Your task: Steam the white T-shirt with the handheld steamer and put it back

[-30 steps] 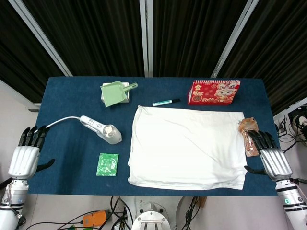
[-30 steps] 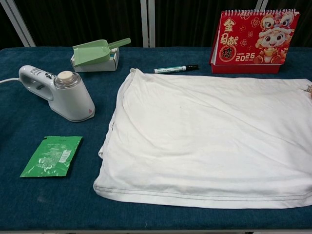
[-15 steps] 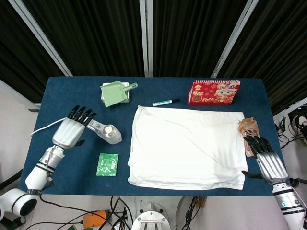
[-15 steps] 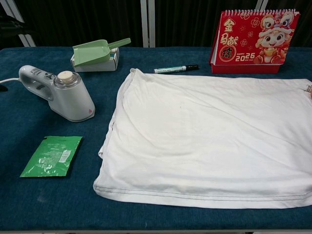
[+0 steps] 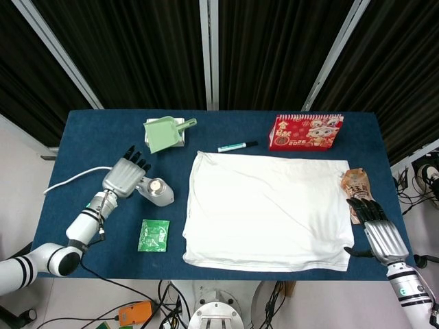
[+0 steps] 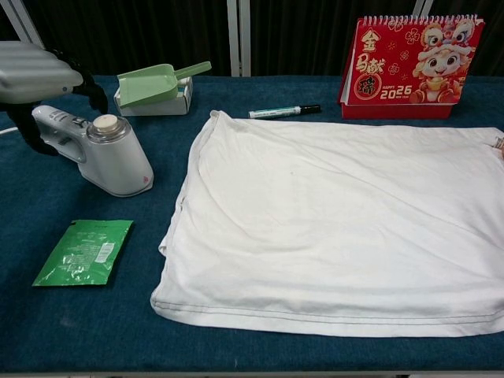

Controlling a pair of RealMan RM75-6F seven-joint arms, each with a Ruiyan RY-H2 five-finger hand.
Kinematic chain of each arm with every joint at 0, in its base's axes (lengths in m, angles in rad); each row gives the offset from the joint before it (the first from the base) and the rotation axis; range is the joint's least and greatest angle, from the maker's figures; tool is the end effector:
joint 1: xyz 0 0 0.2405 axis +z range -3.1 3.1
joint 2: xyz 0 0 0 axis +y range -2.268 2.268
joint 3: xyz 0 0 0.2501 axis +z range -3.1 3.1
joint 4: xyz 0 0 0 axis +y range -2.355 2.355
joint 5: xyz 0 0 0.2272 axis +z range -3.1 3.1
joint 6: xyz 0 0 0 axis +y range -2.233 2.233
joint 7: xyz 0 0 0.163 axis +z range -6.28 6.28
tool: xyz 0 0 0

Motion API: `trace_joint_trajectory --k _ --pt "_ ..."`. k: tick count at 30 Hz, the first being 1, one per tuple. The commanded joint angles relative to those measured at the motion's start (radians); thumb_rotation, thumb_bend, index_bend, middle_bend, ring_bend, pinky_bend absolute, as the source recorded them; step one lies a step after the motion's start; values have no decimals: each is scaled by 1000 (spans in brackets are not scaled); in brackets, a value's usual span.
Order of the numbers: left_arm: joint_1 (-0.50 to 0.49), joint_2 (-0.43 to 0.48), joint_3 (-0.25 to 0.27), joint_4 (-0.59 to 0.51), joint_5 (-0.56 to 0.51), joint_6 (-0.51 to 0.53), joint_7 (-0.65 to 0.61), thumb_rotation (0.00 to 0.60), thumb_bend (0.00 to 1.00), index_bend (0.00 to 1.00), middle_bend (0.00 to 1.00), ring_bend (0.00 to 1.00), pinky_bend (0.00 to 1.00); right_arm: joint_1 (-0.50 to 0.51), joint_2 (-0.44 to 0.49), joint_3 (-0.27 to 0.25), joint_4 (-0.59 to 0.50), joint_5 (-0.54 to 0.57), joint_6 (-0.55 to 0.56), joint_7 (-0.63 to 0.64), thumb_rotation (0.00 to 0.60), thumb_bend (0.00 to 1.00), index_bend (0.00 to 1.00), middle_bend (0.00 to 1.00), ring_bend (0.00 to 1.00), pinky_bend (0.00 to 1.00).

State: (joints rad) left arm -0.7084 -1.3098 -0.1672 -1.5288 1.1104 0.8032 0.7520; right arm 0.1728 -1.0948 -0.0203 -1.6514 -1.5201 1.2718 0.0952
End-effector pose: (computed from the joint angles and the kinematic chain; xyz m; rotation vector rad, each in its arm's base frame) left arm -0.1900 0.3733 0.0172 -2.0189 -0.4741 -0.4557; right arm -0.3062 -0.2057 0.1014 1.5672 -1.1372 0.8601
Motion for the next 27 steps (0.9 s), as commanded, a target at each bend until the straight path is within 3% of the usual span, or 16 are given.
trace_joint_trajectory --k 1,12,27 --pt "-29 -13 19 9 -51 -6 42 600 84 315 326 177 0 2 -2 1 3 4 -5 2 600 185 11 124 0 3" --pt "-92 -26 71 26 -164 -6 110 600 88 395 455 291 0 5 -17 -5 23 10 -22 18 600 185 11 124 0 3" --pt "-164 -42 128 57 -233 -51 85 600 99 486 581 403 0 4 -31 -5 38 17 -24 33 600 185 10 124 0 3"
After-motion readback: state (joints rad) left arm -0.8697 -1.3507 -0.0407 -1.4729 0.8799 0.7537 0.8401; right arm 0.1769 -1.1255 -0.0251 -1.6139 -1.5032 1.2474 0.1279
